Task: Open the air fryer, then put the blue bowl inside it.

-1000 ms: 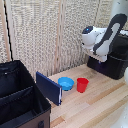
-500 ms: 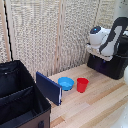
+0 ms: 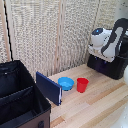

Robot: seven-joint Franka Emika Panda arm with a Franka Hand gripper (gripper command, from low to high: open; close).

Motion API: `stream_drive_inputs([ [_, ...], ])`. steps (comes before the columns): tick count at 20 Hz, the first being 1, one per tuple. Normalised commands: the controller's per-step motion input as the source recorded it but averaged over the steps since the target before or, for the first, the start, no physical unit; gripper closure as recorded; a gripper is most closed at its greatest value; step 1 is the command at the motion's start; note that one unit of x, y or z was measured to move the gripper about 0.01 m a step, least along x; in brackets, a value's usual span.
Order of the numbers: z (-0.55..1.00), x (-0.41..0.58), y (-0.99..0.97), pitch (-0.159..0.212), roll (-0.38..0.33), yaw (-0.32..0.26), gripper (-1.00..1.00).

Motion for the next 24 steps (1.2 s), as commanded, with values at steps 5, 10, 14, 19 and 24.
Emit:
stream_drive_inputs([
  [5,0.28,0.029,0.0,0.231,0.216,-0.01,1.0],
  [10,0.16,0.054,0.0,0.289,0.257,0.0,1.0],
  [14,0.12,0.024,0.09,0.247,0.291,-0.023,1.0],
  [19,0.5,-0.19,0.42,0.012,0.206,-0.092,1.0],
  [24,0.75,-0.349,0.53,-0.103,0.125,-0.106,1.0],
])
